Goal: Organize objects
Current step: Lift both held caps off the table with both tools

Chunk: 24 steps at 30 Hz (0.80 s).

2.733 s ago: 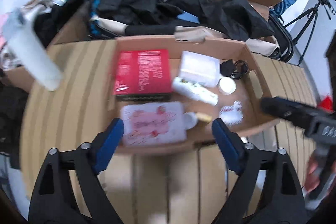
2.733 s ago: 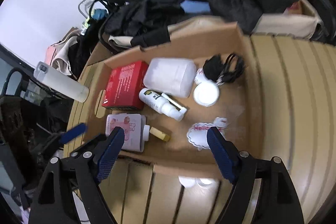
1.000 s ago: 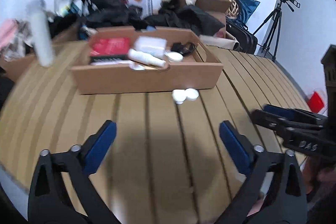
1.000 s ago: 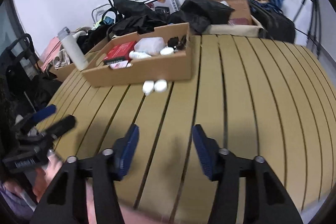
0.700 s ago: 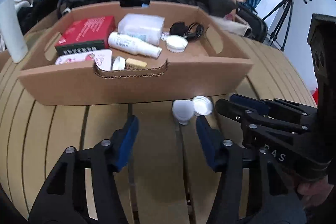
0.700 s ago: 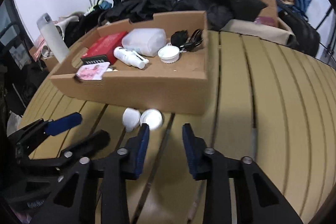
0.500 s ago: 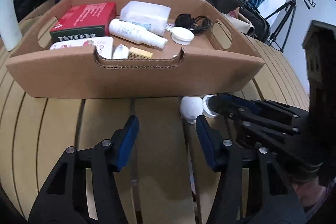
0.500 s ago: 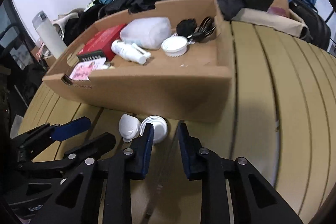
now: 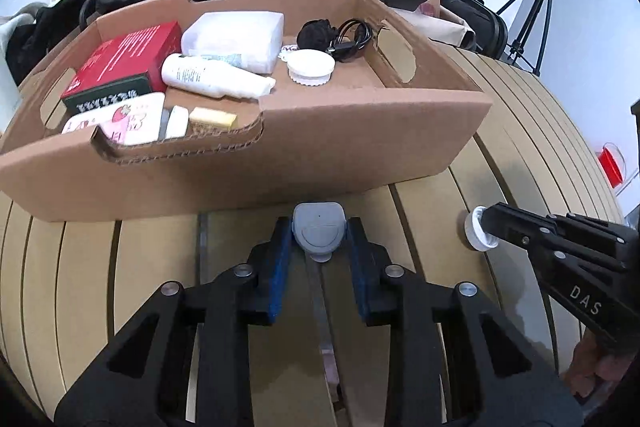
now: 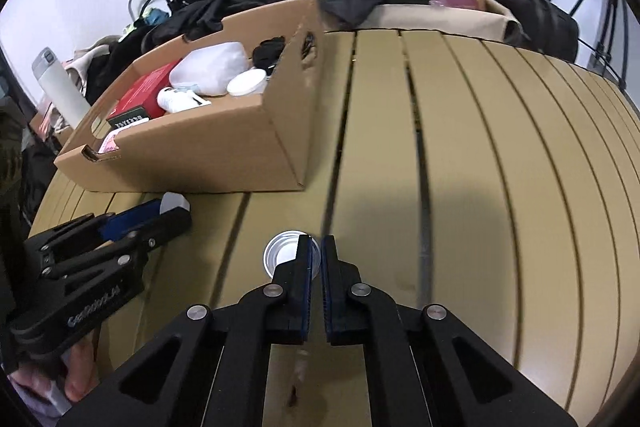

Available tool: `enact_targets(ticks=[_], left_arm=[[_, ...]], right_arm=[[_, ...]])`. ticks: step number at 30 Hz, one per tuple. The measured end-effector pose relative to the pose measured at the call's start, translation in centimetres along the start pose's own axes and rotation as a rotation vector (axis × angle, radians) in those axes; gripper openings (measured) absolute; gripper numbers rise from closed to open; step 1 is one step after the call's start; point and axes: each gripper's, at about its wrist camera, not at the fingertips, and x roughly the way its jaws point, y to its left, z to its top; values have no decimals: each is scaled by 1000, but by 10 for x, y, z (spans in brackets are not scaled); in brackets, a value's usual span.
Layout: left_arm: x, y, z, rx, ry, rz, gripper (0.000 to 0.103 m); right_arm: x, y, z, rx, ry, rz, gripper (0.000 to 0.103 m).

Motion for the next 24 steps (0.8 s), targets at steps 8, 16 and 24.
enact_targets(ticks=[8,16,24], left_arm=[[-93,7,-12,-56,-88,-47,23],[-230,7,-65,-13,-113,31,24],[-330,20,-154,-29,-102,42,24]], right_arm=[[-54,24,-7,-18,-57,19,5],[-181,78,-56,-101,-177,85,5],[-264,122,-151,-161,-154,119,5]])
